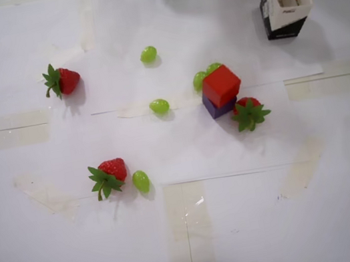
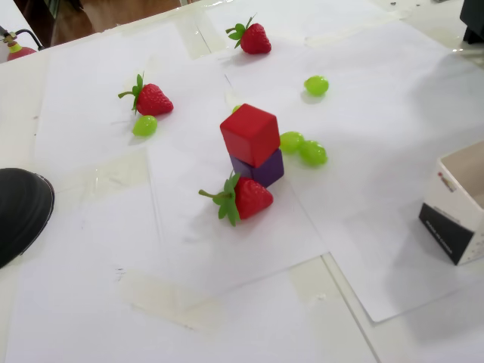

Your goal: Put the red cube on top of the purple cube

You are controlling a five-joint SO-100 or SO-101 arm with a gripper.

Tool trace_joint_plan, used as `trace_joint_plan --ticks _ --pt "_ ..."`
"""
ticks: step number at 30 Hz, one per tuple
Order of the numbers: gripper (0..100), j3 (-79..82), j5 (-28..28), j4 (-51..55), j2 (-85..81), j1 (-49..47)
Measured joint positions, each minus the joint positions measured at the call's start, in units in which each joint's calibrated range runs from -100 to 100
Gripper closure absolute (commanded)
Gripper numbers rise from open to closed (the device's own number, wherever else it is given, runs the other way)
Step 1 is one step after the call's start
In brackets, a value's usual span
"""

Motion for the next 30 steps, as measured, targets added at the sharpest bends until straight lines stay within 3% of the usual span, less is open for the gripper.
trace_joint_plan --ticks 30 --pt "100 6.79 -0.54 -2.77 -0.36 1.27"
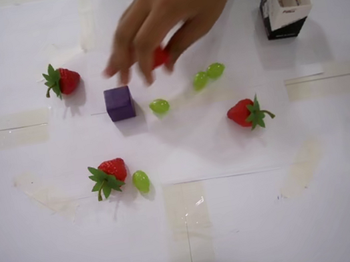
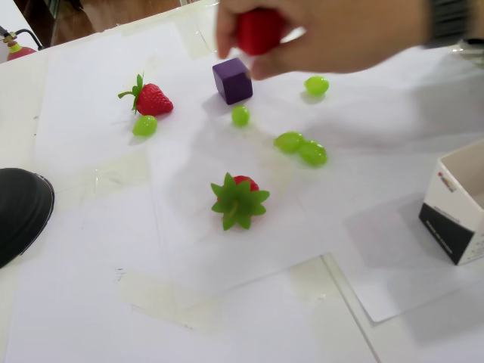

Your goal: Put the red cube on top of the purple cube

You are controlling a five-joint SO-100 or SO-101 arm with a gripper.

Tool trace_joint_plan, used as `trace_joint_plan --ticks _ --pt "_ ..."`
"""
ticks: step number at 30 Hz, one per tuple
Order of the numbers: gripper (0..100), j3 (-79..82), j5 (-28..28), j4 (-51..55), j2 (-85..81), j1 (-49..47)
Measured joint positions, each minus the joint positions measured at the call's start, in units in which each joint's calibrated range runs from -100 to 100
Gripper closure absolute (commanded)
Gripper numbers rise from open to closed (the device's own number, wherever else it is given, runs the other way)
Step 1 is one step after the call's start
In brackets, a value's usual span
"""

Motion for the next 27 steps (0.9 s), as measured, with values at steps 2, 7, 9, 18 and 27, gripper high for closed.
trace_joint_plan --ticks 2,7,9,18,27 --pt "100 1.0 -0.1 -0.55 0.0 -0.07" --pt "100 2.99 -0.39 -1.9 0.18 -0.97" --pt "100 3.08 -0.39 -1.98 0.18 -1.05" --pt "100 3.17 -0.44 -1.98 0.18 -2.92" --pt "100 4.52 -0.54 -1.82 0.18 -4.19"
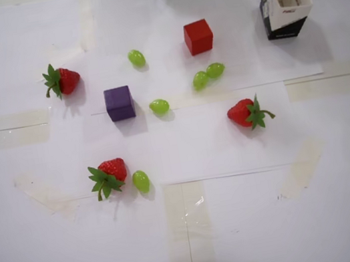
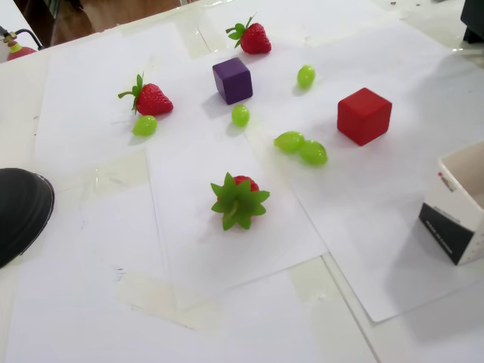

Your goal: Put the red cube on top of the purple cube

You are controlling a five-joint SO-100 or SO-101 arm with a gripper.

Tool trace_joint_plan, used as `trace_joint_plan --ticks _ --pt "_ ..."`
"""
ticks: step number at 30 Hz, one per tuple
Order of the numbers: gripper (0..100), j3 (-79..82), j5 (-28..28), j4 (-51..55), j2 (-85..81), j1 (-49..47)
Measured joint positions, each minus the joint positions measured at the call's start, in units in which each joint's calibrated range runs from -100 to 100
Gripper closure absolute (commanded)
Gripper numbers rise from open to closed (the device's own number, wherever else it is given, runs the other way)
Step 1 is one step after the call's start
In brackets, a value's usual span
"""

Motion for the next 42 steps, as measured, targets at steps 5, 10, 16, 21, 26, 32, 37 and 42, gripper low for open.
trace_joint_plan --ticks 5,10,16,21,26,32,37,42 --pt "100 0.0 0.2 1.58 -0.27 -0.52" --pt "100 0.0 0.29 3.32 -0.27 0.07" --pt "100 0.0 0.24 3.56 -0.27 -0.3" --pt "100 0.0 -0.68 3.56 -0.27 -1.87" --pt "100 0.0 -1.03 3.56 -0.27 -2.25" --pt "100 -1.72 -0.83 8.77 -0.18 -2.47" --pt "100 -17.38 1.76 17.39 9.36 -0.75" --pt "100 -39.91 3.47 25.69 29.53 -2.25"
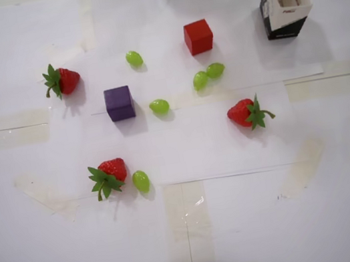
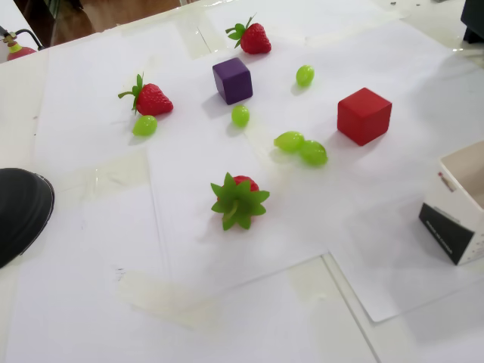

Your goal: Put the red cube on top of the purple cube

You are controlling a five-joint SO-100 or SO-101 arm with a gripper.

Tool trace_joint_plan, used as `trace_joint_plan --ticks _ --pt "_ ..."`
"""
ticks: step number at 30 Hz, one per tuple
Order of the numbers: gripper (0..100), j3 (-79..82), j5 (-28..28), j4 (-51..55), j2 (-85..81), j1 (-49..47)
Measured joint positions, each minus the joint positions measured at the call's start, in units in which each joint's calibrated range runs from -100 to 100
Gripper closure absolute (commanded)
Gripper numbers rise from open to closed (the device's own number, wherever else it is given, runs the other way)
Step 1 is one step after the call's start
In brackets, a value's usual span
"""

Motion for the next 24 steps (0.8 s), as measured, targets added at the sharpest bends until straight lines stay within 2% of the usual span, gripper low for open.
trace_joint_plan --ticks 6,14,24 --pt "100 -16.65 0.15 5.93 22.44 -6.67" --pt "100 -18.1 -4.25 6.72 40.98 -14.01" --pt "99 -5.61 -9.62 -10.99 49.7 -17.68"
